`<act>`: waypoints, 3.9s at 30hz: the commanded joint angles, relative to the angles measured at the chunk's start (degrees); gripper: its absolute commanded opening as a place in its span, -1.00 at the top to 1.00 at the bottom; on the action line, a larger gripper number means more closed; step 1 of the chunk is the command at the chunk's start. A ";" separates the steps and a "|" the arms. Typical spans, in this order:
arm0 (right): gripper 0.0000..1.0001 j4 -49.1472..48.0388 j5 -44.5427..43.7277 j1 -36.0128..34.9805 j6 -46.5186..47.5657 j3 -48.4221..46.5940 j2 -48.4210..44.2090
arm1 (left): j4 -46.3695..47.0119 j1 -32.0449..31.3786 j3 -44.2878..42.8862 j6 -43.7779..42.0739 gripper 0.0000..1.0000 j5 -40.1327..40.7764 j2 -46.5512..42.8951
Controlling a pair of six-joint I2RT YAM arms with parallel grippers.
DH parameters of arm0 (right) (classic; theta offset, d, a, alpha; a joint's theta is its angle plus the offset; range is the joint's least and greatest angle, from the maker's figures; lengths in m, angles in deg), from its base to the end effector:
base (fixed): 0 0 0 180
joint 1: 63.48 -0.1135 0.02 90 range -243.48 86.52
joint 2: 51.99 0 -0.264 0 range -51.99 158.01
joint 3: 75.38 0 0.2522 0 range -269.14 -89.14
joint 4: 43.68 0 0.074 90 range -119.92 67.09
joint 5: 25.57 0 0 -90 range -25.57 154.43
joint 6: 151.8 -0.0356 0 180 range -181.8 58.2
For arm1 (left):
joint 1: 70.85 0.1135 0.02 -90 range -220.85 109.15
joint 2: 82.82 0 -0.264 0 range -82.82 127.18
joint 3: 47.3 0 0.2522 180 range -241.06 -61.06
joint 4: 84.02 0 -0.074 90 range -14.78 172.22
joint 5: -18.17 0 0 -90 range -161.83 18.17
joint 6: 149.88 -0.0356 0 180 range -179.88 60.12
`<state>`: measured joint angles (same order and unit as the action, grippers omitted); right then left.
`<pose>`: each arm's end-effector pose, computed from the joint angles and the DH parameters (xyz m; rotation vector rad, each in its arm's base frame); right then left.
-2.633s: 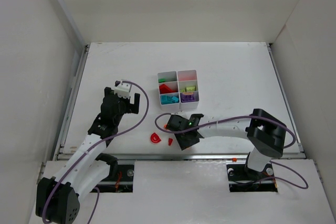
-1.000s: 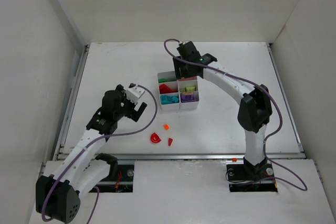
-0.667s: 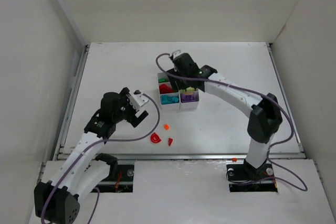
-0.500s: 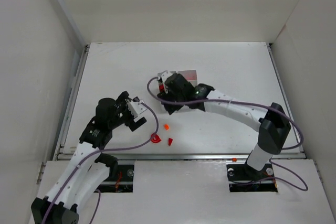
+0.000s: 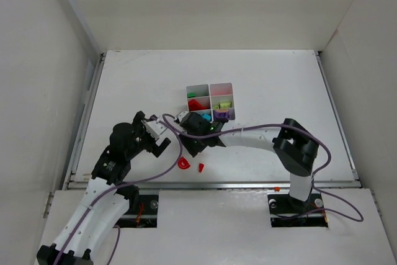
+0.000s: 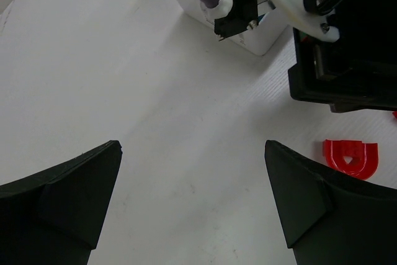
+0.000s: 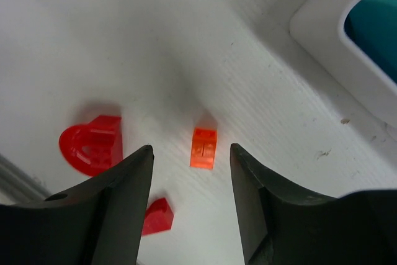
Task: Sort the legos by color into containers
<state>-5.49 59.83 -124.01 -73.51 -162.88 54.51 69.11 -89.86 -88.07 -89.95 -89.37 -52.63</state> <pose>0.1957 0.3405 0.1925 -1.0501 2.3884 0.3681 0.1320 -0.0568 0.2623 0.9536 1.5785 -0.1490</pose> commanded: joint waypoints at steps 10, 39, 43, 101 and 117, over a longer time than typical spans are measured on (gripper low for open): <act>0.08 1.23 -5.50 -0.11 -2.27 -4.22 5.39 | 2.38 -0.33 0.02 1.59 -1.00 0.93 -1.46; 1.00 6.07 -2.61 23.43 -4.56 -19.41 -7.55 | 2.03 -0.33 -7.53 -2.72 -1.00 -8.11 3.02; 1.00 4.14 -3.13 27.05 -5.08 -22.06 -3.33 | -0.77 -0.33 -9.73 -8.50 -1.00 -14.16 7.76; -0.20 -0.87 -5.51 27.57 -7.37 -3.00 -17.03 | -29.54 -22.30 -24.16 -62.68 -0.34 -13.92 59.28; -0.20 -0.34 -5.51 28.10 -7.37 -2.47 -17.03 | -28.03 -22.30 -22.39 -55.38 0.97 -11.72 55.07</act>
<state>-3.50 55.20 -96.16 -80.24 -165.21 39.56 42.73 -112.02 -111.08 -148.54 -100.15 6.17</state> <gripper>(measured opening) 0.600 0.400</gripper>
